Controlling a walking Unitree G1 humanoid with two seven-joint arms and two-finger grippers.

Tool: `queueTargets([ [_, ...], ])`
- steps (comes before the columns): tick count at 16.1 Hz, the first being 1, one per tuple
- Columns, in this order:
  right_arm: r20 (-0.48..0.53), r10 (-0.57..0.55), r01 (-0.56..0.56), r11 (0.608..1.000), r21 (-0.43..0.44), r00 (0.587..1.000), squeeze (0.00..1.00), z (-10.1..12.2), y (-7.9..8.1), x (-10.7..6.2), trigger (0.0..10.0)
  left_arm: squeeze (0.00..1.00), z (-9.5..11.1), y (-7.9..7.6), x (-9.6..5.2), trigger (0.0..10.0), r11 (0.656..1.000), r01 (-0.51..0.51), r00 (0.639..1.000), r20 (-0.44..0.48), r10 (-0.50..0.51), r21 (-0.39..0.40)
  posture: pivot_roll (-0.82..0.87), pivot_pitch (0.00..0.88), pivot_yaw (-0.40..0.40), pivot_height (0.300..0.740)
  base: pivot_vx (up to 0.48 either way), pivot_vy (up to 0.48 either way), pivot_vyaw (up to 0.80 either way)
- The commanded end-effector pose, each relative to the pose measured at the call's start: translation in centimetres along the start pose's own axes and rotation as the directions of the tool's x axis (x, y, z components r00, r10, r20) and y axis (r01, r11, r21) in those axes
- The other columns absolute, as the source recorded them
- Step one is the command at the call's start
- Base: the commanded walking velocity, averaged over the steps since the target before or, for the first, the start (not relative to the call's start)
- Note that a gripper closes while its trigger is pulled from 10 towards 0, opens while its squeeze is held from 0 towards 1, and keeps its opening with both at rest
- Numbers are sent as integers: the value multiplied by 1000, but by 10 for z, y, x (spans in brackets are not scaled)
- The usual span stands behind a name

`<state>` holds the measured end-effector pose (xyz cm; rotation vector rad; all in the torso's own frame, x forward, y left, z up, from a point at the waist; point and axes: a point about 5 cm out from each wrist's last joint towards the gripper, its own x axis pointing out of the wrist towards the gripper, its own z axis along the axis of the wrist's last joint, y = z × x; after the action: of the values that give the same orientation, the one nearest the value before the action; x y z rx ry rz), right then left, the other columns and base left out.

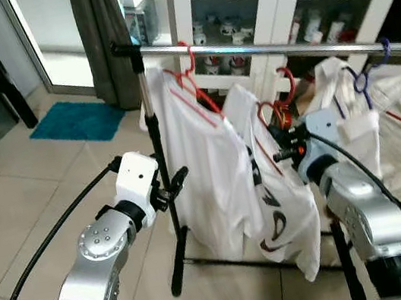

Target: Hang hanger

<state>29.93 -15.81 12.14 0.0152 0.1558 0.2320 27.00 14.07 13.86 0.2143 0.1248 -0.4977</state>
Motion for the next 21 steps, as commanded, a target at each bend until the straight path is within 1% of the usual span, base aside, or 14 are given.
queueTargets([
  [1, 35, -3, 2, 1000, 3, 999, 0, 10, 1, -2, 0, 0, 4, -1, 1, 10000, 1000, 11, 1000, 17, -11, 12, -107, 0, -34, 740, -281, 0, 0],
  [11, 12, 16, -16, 1000, -9, 1000, 0, 13, 5, -8, 0, 0, 3, -2, 1, 10000, 1000, 16, 1000, 26, -16, 15, -108, 0, -42, 740, -256, 0, 0],
  [13, 7, 48, -47, 999, -20, 999, 0, 15, 9, -8, 0, 0, 4, -2, 3, 10000, 999, 28, 999, 29, -29, 16, -111, 0, -41, 740, 0, 0, 0],
  [14, 10, 87, -87, 996, -29, 996, 0, 17, 12, -9, 0, 0, 3, -4, 5, 10000, 999, 51, 998, 26, -52, 18, -113, 0, -41, 740, 0, 0, 0],
  [15, 21, 148, -148, 989, -31, 989, 0, 22, 16, -9, 0, 980, 4, -8, 8, 10000, 993, 116, 992, 40, -116, 9, -117, 0, -40, 740, 0, 0, 0],
  [16, 28, 206, -205, 978, -41, 978, 0, 26, 19, -10, 0, 1000, 9, -9, 12, 10000, 988, 155, 986, 70, -154, -7, -123, 0, -39, 740, 0, 0, 0],
  [17, 34, 246, -245, 968, -47, 969, 0, 30, 22, -12, 0, 1000, 11, -8, 17, 10000, 986, 165, 984, 70, -165, -2, -128, 0, -38, 740, 0, 0, 0],
  [18, 38, 304, -301, 951, -67, 952, 0, 34, 27, -14, 0, 1000, 13, -5, 25, 10000, 988, 152, 986, 59, -153, 30, -133, 0, -35, 740, 0, 0, 0],
  [19, 48, 376, -372, 925, -79, 925, 0, 40, 34, -17, 0, 1000, 16, -5, 34, 10000, 988, 144, 987, 67, -147, 53, -137, 0, -35, 740, 0, 0, 0],
  [20, 58, 415, -410, 908, -83, 908, 0, 43, 39, -19, 0, 925, 17, -5, 39, 10000, 987, 147, 986, 75, -151, 59, -138, 0, -34, 740, 0, 0, 0],
  [21, 61, 438, -432, 898, -84, 897, 0, 44, 41, -19, 0, 522, 18, -3, 42, 10000, 988, 135, 987, 80, -140, 71, -142, 0, -34, 740, 0, 0, 0],
])
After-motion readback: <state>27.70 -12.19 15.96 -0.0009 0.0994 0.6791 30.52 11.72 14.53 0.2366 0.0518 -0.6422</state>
